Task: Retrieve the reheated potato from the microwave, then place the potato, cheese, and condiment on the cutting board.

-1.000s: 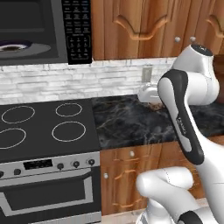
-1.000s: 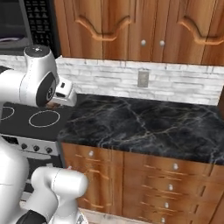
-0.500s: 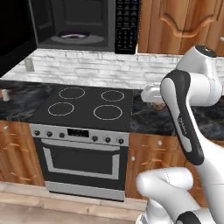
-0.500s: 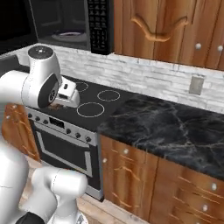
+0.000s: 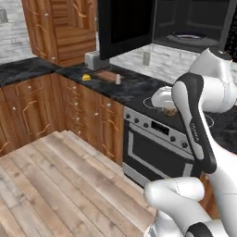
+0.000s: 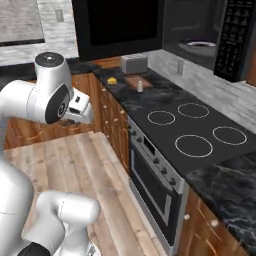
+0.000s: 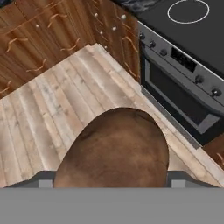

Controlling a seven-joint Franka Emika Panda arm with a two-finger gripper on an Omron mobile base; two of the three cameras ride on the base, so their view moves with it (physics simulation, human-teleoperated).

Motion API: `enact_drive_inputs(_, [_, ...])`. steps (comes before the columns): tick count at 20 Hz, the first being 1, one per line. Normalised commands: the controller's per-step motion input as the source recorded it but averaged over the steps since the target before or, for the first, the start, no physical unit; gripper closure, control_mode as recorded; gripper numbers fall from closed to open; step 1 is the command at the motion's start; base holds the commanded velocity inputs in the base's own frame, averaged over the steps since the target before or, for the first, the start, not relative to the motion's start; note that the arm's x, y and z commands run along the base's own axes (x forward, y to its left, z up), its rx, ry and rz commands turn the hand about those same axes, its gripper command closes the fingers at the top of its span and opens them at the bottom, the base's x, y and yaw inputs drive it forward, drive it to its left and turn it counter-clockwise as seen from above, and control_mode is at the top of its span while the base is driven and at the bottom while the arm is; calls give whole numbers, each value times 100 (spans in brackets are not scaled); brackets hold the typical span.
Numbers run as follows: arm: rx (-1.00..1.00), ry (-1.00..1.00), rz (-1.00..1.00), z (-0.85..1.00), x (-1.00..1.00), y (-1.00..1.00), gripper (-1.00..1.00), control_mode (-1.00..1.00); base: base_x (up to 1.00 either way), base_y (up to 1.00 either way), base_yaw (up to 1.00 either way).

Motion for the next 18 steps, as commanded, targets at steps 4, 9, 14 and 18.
enact_drive_inputs(4, [0, 0, 0, 0, 0, 0, 100, 100, 11, 15, 79])
enact_drive_inputs(9, [0, 0, 0, 0, 0, 0, 100, 100, 46, 35, 41])
enact_drive_inputs(14, [0, 0, 0, 0, 0, 0, 100, 100, 85, 35, 12])
enact_drive_inputs(18, [0, 0, 0, 0, 0, 0, 100, 100, 94, 21, 11])
